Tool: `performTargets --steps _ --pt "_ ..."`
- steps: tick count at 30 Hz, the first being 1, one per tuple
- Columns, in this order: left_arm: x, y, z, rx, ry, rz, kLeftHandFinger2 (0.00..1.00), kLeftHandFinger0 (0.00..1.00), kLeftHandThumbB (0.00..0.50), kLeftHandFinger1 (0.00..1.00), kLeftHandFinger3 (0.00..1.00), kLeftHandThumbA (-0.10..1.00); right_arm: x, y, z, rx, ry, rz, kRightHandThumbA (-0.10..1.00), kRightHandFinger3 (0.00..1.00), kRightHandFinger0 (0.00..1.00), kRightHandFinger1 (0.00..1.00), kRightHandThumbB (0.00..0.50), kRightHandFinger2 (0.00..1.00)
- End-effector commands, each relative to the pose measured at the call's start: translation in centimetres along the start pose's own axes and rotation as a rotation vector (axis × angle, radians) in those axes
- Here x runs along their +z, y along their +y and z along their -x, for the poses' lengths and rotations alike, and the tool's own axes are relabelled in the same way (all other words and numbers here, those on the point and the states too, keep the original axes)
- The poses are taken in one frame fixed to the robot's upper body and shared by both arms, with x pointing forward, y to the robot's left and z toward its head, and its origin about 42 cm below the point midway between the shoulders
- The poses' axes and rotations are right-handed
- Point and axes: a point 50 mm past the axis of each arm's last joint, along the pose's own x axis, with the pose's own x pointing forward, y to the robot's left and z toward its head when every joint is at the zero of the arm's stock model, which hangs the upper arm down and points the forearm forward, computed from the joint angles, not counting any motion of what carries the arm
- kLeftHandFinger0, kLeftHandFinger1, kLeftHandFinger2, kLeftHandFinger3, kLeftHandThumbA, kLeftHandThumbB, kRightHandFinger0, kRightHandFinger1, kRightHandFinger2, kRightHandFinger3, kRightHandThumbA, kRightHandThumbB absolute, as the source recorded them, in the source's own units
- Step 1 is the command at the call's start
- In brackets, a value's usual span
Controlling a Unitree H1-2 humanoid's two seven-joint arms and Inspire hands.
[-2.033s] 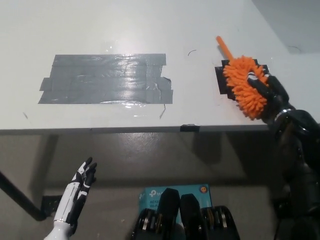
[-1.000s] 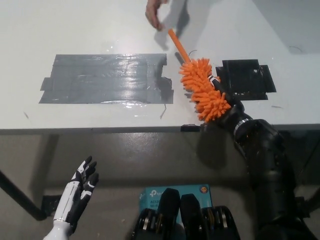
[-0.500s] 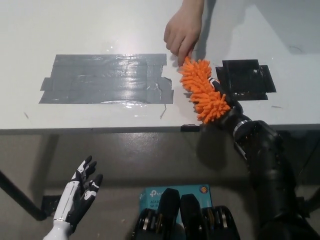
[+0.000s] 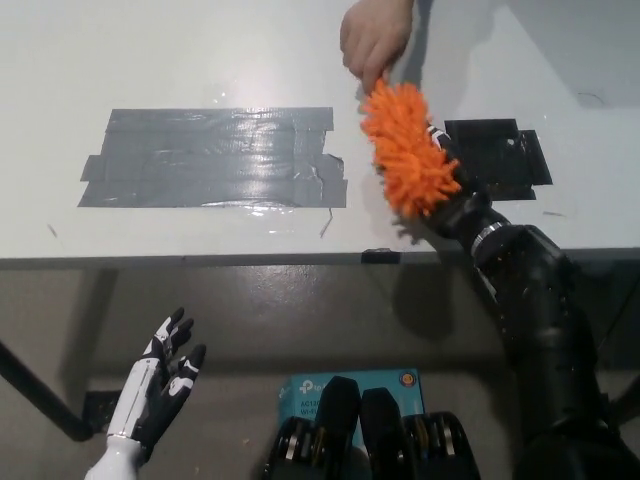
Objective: An orange duster is kept infront of the robot in the middle of the table and the robot extends its right arm to grab the duster, picks it up and hands it to a person
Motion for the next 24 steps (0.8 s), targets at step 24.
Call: performTargets --steps 24 --pt "1.9 1.2 -1.8 -0.007 -0.056 -0.02 1.0 0.86 0.122 1.0 1.0 0.72 5.3 10.2 16.5 0.635 -0.378 0.573 0.91 1.0 1.0 1.0 0.5 1.0"
